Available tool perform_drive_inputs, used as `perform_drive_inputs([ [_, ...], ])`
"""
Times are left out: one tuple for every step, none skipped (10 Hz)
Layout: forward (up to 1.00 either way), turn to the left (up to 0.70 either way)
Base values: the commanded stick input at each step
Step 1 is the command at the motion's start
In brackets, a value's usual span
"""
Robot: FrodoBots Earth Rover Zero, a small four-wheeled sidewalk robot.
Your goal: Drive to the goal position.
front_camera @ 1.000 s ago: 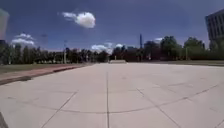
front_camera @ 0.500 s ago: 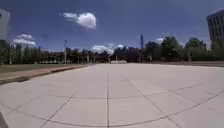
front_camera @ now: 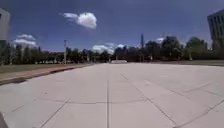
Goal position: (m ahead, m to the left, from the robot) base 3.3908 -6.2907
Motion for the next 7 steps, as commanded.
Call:
perform_drive_inputs([
  [0.5, 0.0],
  [0.5, 0.0],
  [0.5, 0.0],
  [0.5, -0.05],
  [0.5, -0.47],
  [0.5, -0.5],
  [0.5, -0.5],
])
